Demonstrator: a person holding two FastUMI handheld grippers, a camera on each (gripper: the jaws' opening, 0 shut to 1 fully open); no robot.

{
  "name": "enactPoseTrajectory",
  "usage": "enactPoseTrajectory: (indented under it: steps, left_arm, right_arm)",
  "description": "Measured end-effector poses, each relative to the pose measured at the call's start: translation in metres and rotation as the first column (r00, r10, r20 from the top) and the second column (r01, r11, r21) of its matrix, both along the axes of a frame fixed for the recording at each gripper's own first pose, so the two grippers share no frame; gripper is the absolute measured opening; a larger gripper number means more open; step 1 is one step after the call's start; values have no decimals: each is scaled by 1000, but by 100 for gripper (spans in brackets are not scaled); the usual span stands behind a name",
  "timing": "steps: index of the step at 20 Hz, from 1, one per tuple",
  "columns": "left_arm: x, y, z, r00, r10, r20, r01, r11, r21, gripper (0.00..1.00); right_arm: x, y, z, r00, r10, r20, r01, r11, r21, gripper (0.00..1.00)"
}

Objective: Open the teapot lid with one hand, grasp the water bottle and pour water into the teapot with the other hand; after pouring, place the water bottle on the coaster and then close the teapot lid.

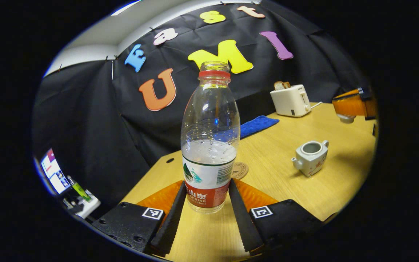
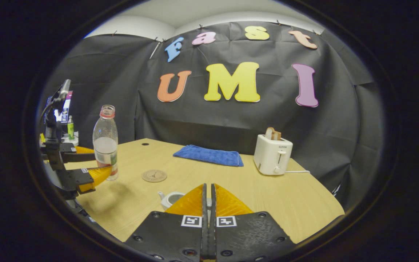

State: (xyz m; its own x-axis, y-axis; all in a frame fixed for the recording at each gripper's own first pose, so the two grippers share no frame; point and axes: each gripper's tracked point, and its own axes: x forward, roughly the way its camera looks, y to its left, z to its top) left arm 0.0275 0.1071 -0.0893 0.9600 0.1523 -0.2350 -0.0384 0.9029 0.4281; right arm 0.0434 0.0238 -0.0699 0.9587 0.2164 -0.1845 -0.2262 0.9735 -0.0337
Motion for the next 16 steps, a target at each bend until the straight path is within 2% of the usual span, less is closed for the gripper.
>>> enactPoseTrajectory:
  steps: [3, 7, 12, 13, 16]
  left_arm:
    - [2, 11, 3, 1000, 3, -19, 0, 987, 158, 72]
    - [7, 31, -1, 997, 17, -79, 15, 923, 384, 72]
    - [6, 26, 2, 995, 11, -101, 43, 858, 512, 72]
    - [8, 22, 3, 994, 11, -111, 52, 834, 549, 72]
    - [16, 15, 3, 991, 3, -137, 91, 732, 676, 72]
  right_arm:
    - [-3, -11, -1, 1000, -10, -1, 10, 1000, -6, 0]
    - [-8, -24, -4, 1000, -16, -4, 16, 1000, -12, 0]
    - [-10, -40, -13, 999, -31, -20, 31, 1000, -5, 0]
    - [-11, -43, -14, 999, -33, -24, 33, 999, -6, 0]
    - [-13, -55, -15, 998, -53, -21, 53, 998, -17, 0]
